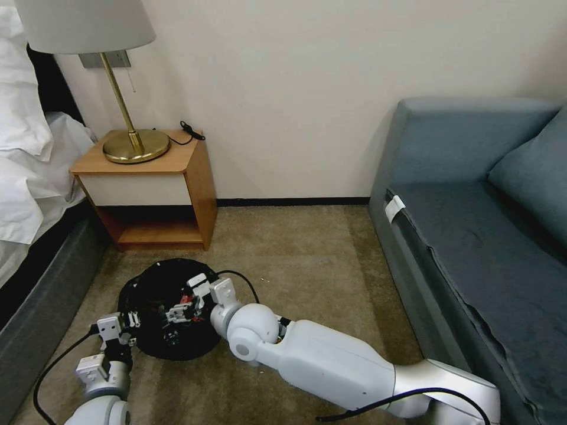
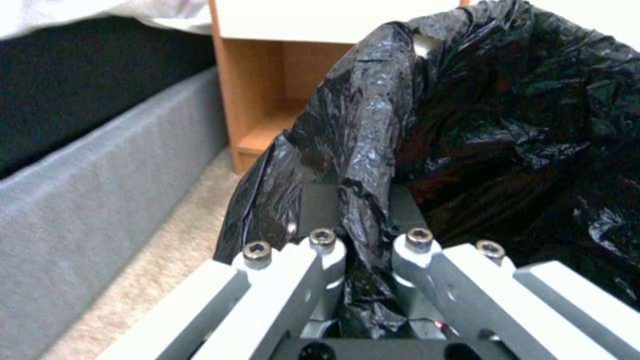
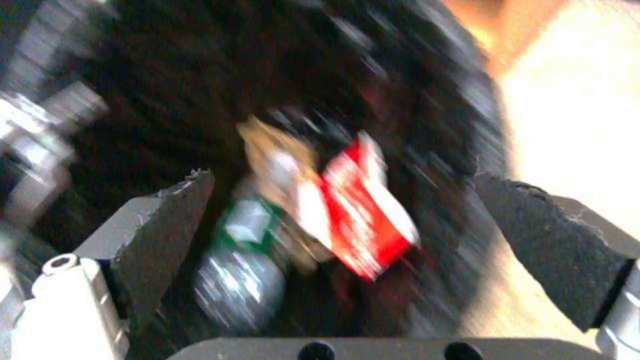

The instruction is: Pick up the trash bin, then pick up the garbage on the floor and place it into the trash bin.

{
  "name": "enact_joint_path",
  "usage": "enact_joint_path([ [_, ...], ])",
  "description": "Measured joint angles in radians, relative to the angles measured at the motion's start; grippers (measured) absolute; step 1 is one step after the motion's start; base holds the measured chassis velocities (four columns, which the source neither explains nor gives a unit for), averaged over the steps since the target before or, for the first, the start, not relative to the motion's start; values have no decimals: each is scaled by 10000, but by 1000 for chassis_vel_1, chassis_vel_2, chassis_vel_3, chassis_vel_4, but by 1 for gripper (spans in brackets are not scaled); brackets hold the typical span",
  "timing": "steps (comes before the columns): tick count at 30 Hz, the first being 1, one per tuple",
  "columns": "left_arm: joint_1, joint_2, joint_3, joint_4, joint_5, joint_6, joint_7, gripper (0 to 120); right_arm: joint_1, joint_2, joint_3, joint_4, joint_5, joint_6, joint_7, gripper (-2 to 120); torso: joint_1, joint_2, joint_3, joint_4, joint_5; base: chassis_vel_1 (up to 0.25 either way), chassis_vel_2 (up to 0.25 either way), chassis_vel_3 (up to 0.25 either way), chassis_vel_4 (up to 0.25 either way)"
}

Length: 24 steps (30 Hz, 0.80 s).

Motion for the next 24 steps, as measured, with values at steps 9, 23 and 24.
enact_joint_path([
  [9,-269,441,-785,317,-327,115,-32,3,-457,-1045,537,432,132,-1821,386,100,0,0,0,-1,0,0,0,0,0],
  [23,-384,825,-1363,680,-417,49,-28,3,-1491,-2200,573,375,-707,-2758,-306,100,0,-1,0,-1,1,0,0,0,0],
  [24,-383,827,-1357,683,-417,36,-28,3,-1528,-2342,546,373,-808,-2758,-438,100,0,0,-1,-1,1,0,0,0,0],
])
